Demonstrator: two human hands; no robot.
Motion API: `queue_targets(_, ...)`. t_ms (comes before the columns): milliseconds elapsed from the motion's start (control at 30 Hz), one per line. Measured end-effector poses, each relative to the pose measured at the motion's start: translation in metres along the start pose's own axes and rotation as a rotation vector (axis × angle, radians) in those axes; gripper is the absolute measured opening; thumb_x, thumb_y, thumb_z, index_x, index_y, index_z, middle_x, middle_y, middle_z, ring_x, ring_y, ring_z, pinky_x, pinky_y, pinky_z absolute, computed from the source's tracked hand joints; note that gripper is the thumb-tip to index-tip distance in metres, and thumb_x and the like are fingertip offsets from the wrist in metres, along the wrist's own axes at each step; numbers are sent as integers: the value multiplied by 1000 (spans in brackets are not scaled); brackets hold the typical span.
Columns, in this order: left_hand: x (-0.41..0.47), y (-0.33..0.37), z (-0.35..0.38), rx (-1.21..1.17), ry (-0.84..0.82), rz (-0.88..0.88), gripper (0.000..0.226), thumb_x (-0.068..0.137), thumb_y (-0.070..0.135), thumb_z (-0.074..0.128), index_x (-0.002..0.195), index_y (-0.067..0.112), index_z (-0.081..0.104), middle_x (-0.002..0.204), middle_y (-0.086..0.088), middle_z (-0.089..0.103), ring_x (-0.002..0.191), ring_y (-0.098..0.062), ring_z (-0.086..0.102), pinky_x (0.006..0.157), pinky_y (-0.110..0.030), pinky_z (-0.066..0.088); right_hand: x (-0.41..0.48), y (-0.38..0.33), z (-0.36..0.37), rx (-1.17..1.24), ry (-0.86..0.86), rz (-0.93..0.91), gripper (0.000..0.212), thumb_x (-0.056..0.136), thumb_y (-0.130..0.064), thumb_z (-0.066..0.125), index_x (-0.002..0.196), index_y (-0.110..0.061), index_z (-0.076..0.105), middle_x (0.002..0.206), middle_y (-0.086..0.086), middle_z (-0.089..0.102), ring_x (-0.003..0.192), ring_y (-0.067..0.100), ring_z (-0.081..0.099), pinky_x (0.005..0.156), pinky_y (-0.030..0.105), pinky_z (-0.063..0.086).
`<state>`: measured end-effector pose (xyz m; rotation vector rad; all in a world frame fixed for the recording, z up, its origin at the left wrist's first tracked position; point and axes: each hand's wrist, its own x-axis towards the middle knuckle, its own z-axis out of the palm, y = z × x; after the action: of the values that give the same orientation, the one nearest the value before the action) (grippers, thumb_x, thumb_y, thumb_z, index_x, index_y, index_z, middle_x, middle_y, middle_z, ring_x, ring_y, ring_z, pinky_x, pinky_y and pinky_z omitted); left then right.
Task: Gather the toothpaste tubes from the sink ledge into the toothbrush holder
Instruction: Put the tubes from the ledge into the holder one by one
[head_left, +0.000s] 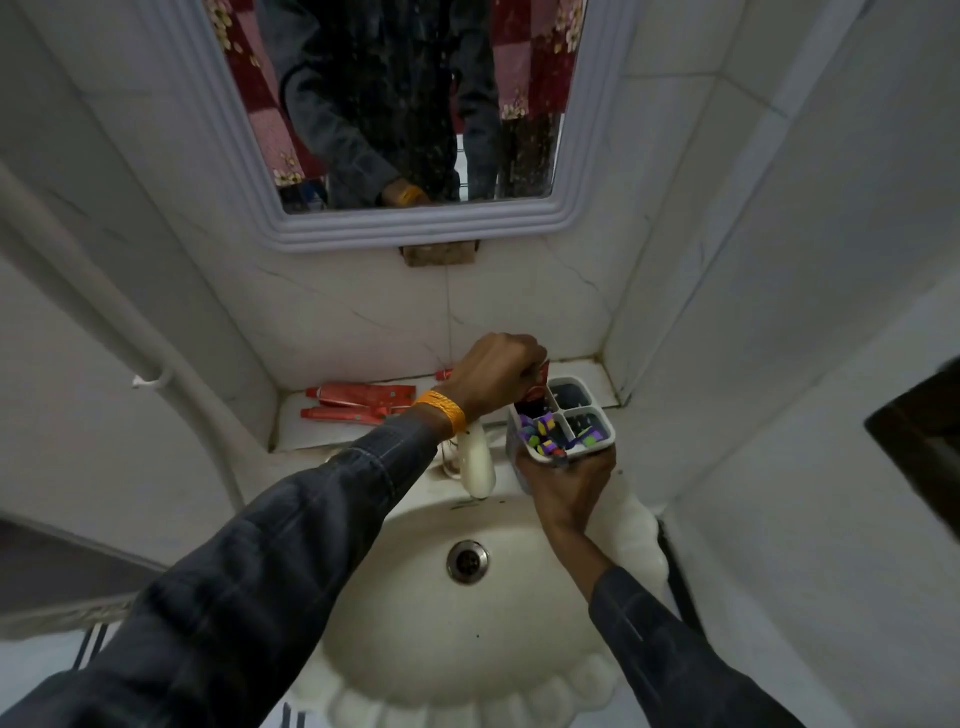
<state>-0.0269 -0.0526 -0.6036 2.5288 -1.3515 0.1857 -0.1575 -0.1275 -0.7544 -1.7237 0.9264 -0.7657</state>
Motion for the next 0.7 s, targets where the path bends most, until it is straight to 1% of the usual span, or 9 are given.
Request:
queue_targets(100, 3, 1, 1, 66, -72, -1, 9, 86, 13, 57, 77, 13, 61, 87, -9, 67, 67, -22, 49, 59, -30, 34, 3, 2, 2, -13, -16, -5, 128, 47, -55, 99, 149, 5, 50, 140, 22, 66, 128, 43, 68, 110, 55, 59)
queue_targets(200, 7, -4, 5, 130, -249, -118, 4, 83, 14, 61, 82, 15, 65, 95, -12, 69, 80, -30, 61, 64, -33, 40, -1, 1, 1, -71, -35, -6, 124, 47, -31, 112, 146, 12, 51, 136, 27, 66, 128, 41, 65, 109, 30, 47)
queue_targets(267, 11, -7, 10, 131, -382, -165, 15, 85, 15, 64, 97, 10, 70, 104, -16, 68, 93, -35, 66, 72, -35, 47, -3, -1, 0, -85, -57, -68, 124, 48, -28, 113, 147, 11, 50, 138, 25, 65, 128, 26, 60, 107, 12, 39)
queue_targets(300, 13, -7, 13, 111, -412, -167, 17, 86, 16, 64, 100, 9, 71, 107, -17, 68, 96, -35, 66, 75, -35, 48, -3, -3, 0, -80, -60, -79, 125, 48, -29, 113, 148, 10, 50, 140, 23, 64, 129, 24, 60, 107, 9, 39)
queue_targets(433, 17, -17, 22, -67, -364, -224, 12, 82, 20, 70, 90, 12, 75, 93, -12, 75, 85, -28, 70, 78, -30, 55, 5, -10, 0, -55, -24, -5, 123, 49, -36, 111, 148, 8, 51, 139, 24, 67, 128, 43, 68, 109, 46, 58)
queue_targets(467, 14, -21, 23, -155, -344, -256, 11, 81, 20, 72, 87, 12, 76, 87, -9, 77, 76, -23, 71, 76, -28, 58, 6, -8, 0, -69, -21, -19, 122, 50, -40, 111, 148, 6, 54, 139, 21, 69, 127, 40, 69, 108, 48, 60)
queue_targets(533, 5, -31, 17, -373, -274, -346, 15, 81, 22, 75, 88, 8, 76, 82, -6, 76, 60, -16, 68, 61, -19, 56, 6, -4, 1, -87, -17, -20, 121, 49, -46, 110, 146, 4, 56, 137, 17, 71, 124, 36, 71, 106, 44, 61)
queue_targets(600, -11, -46, 8, -511, -156, -440, 20, 85, 24, 73, 93, 5, 74, 82, -5, 73, 59, -15, 67, 51, -15, 52, 3, -3, 0, -81, -12, 25, 120, 48, -35, 112, 143, 9, 53, 136, 24, 69, 125, 41, 69, 106, 39, 56)
queue_targets(700, -49, -81, 5, -426, -150, -577, 17, 89, 21, 68, 97, 7, 72, 92, -10, 74, 73, -22, 72, 68, -32, 61, 2, -5, 2, -75, -10, 46, 118, 48, -23, 112, 142, 15, 51, 135, 32, 66, 127, 49, 65, 107, 47, 54)
